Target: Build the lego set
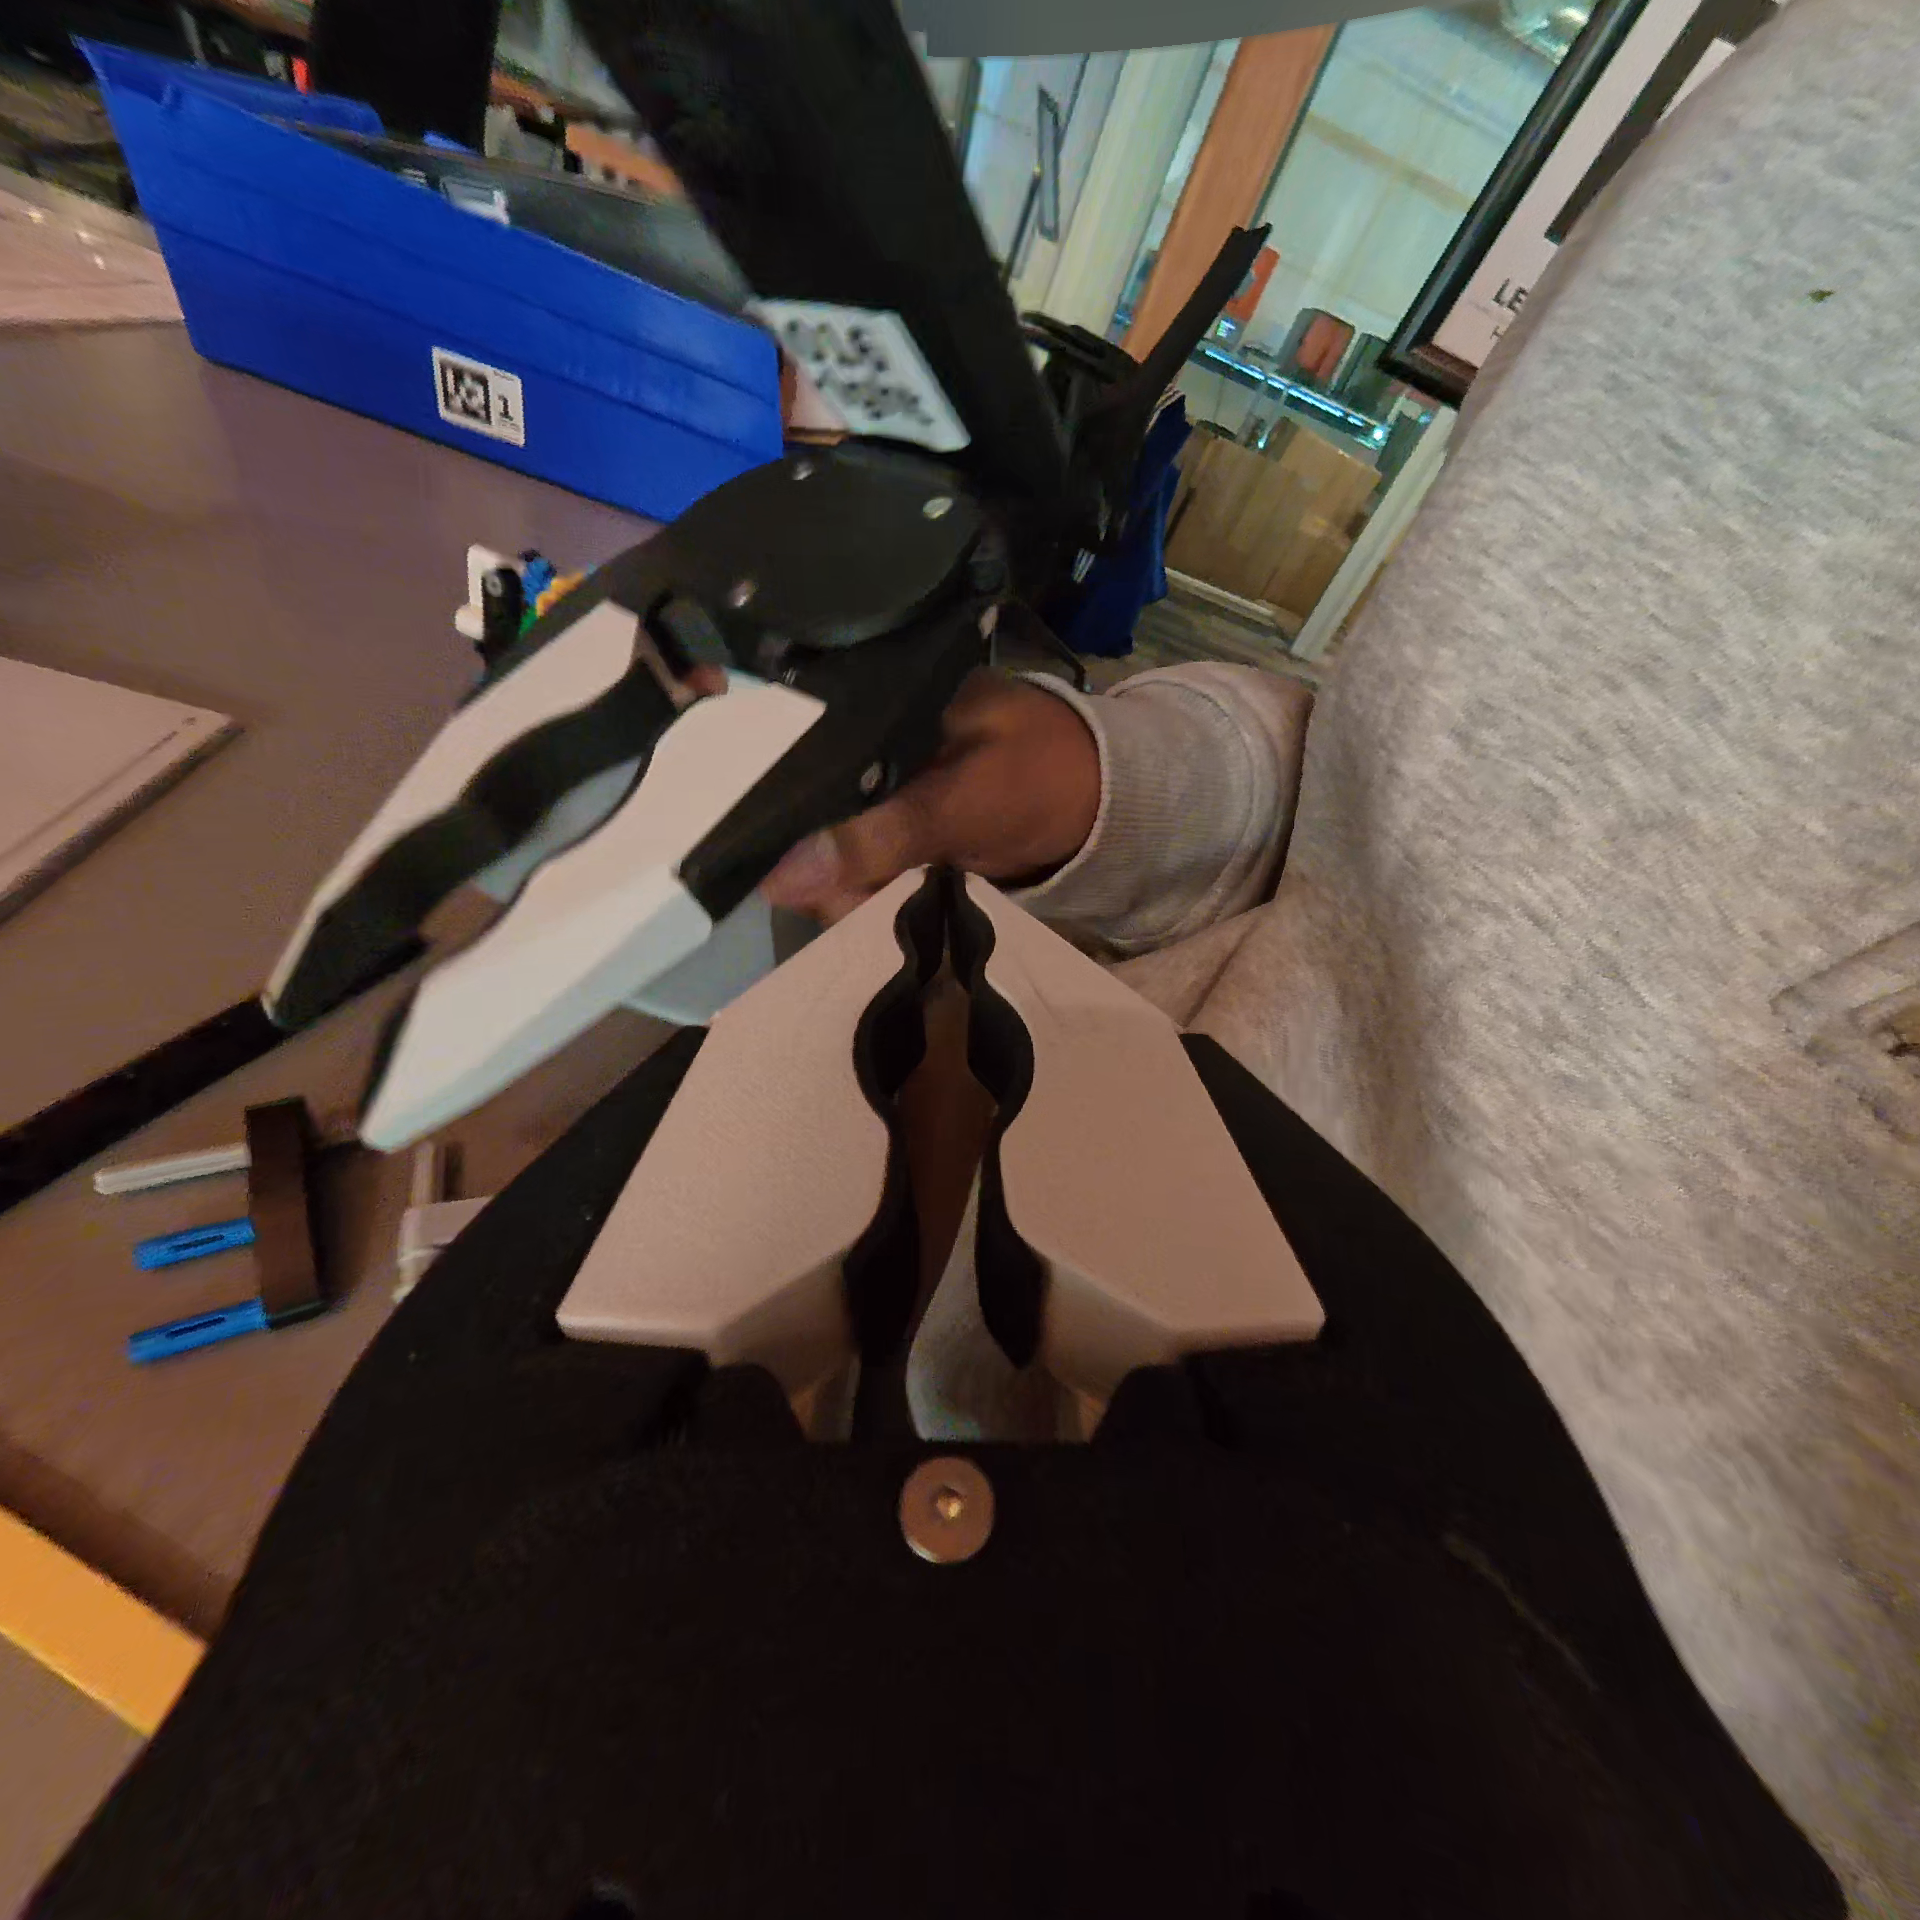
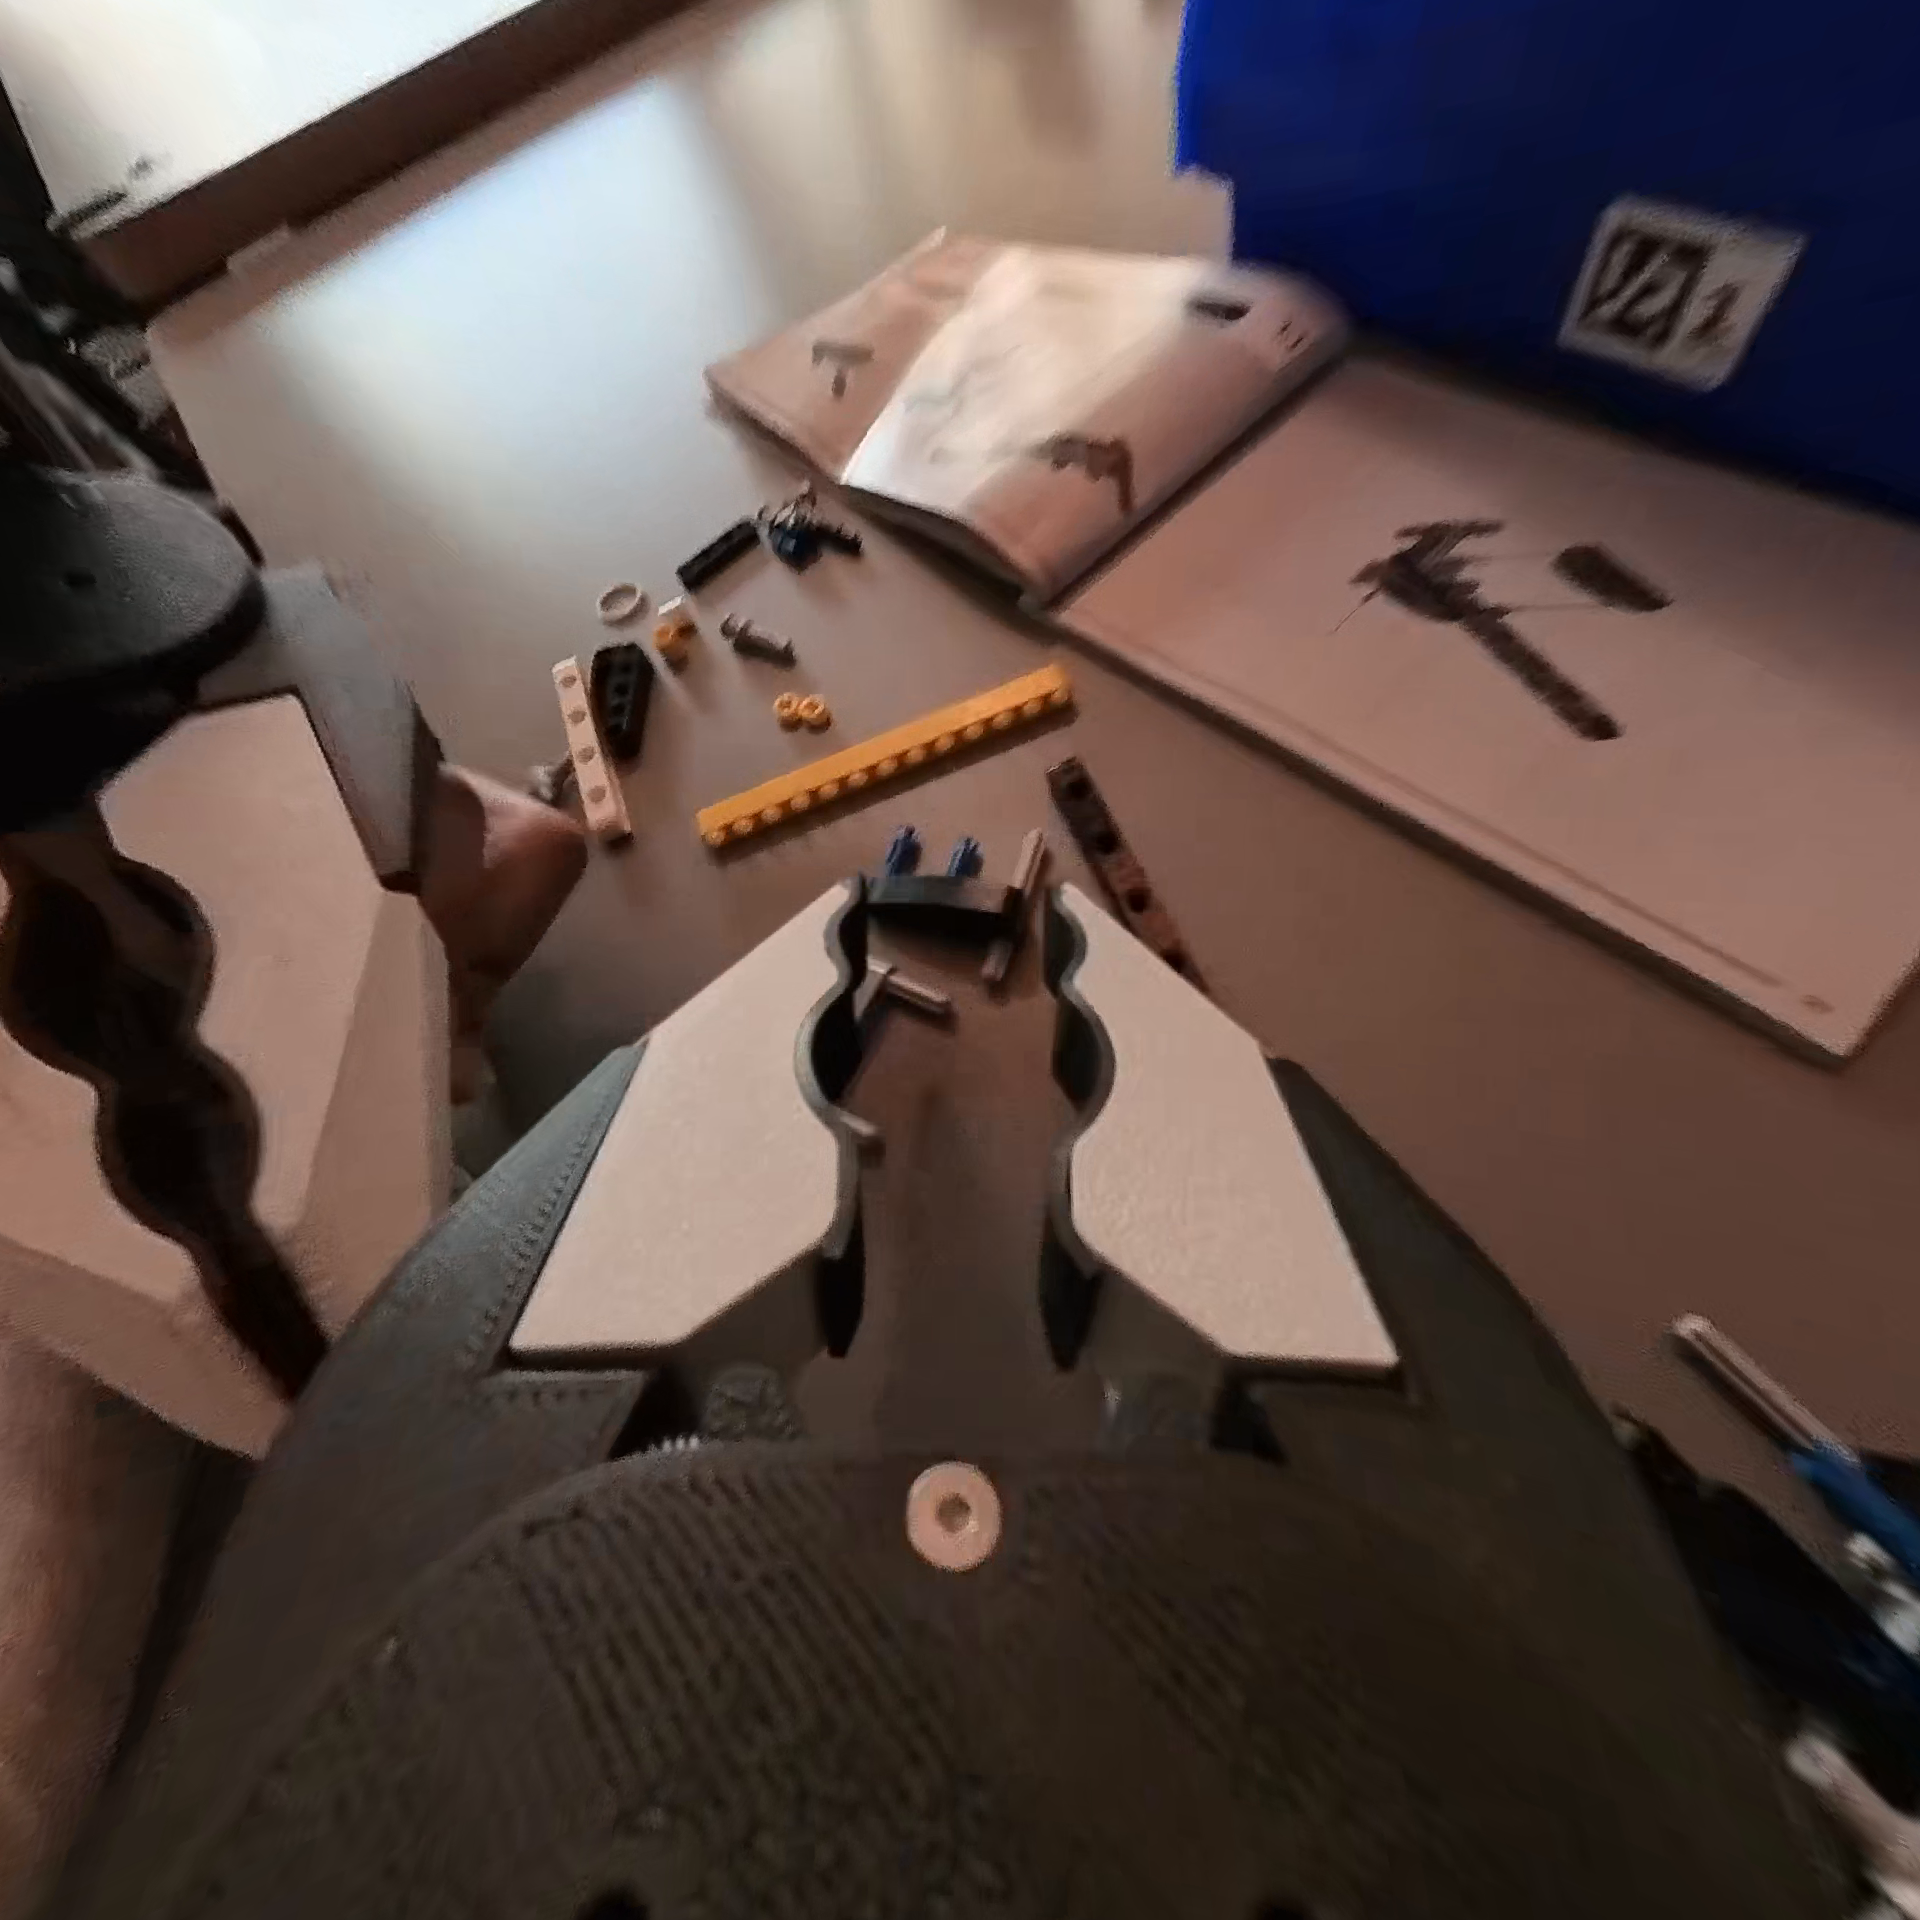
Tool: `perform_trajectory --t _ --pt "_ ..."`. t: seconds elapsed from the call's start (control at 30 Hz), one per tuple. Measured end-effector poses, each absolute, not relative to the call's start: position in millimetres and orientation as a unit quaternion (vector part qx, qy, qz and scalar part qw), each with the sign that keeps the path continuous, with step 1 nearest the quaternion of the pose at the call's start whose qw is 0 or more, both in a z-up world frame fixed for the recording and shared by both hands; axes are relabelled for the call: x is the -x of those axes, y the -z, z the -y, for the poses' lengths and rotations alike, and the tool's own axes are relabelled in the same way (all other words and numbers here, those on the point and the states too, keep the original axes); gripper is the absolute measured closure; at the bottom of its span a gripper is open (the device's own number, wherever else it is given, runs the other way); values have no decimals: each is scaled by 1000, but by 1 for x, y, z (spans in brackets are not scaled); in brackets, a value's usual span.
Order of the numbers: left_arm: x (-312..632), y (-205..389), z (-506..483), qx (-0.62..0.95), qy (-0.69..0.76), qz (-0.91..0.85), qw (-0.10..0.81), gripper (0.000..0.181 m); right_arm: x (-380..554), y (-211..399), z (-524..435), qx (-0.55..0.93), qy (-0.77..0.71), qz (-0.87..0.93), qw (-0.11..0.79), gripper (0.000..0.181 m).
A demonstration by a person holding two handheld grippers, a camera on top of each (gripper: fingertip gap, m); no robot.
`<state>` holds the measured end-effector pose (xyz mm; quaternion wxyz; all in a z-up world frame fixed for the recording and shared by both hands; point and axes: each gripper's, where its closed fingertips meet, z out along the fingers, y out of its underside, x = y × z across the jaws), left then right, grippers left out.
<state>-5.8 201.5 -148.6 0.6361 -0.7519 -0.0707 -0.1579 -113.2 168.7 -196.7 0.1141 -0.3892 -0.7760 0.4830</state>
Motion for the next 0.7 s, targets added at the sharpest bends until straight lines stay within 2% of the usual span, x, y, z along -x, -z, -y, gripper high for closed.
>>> perform_trajectory --t 0.17,0.7 --pt "35 130 -175 740 56 61 668 181 120 202 -163 390 -448 794 132 150" --pt "93 123 -145 678 78 213 699 181 117 215 -164 392 -419 809 128 159"
